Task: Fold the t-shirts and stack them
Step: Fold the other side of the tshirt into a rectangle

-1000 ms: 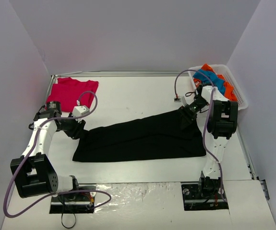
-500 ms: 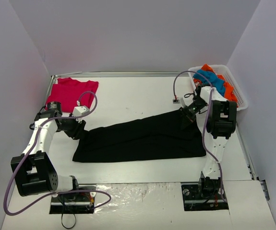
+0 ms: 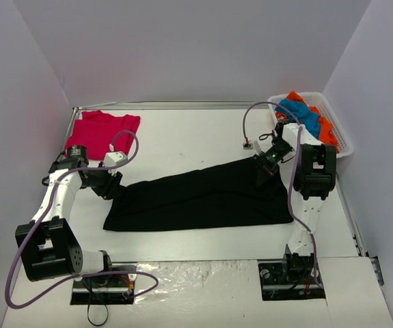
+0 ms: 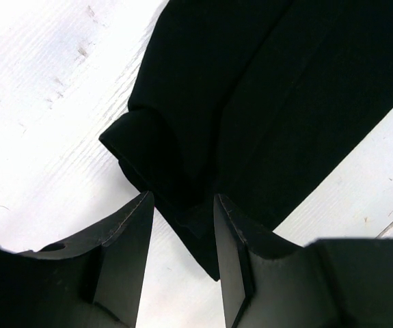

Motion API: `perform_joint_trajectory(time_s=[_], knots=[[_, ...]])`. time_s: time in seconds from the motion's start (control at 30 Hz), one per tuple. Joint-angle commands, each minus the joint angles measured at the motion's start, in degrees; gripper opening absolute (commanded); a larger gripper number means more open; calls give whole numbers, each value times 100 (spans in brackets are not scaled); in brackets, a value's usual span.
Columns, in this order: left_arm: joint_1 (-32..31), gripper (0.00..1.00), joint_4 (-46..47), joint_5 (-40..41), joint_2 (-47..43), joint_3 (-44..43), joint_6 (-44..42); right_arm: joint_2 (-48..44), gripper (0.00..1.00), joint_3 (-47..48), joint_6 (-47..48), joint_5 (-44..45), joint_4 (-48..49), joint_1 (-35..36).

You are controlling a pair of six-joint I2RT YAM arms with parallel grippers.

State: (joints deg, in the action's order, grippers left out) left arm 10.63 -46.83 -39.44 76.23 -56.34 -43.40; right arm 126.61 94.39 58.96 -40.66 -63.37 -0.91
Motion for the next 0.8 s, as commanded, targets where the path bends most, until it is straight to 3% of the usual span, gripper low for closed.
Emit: perform_joint_trajectory(time_s=[0.0, 0.3, 0.77], knots=[[35, 39, -151, -125, -275, -79, -46, -812, 0, -113, -156, 155, -448, 345], [35, 39, -248, -152, -626, 0, -37, -1779, 0, -922, -367, 480, -448, 1004], [35, 39, -265, -160, -1039, 307, 59, -2746, 0, -2337, -359, 1183, -457, 1216]])
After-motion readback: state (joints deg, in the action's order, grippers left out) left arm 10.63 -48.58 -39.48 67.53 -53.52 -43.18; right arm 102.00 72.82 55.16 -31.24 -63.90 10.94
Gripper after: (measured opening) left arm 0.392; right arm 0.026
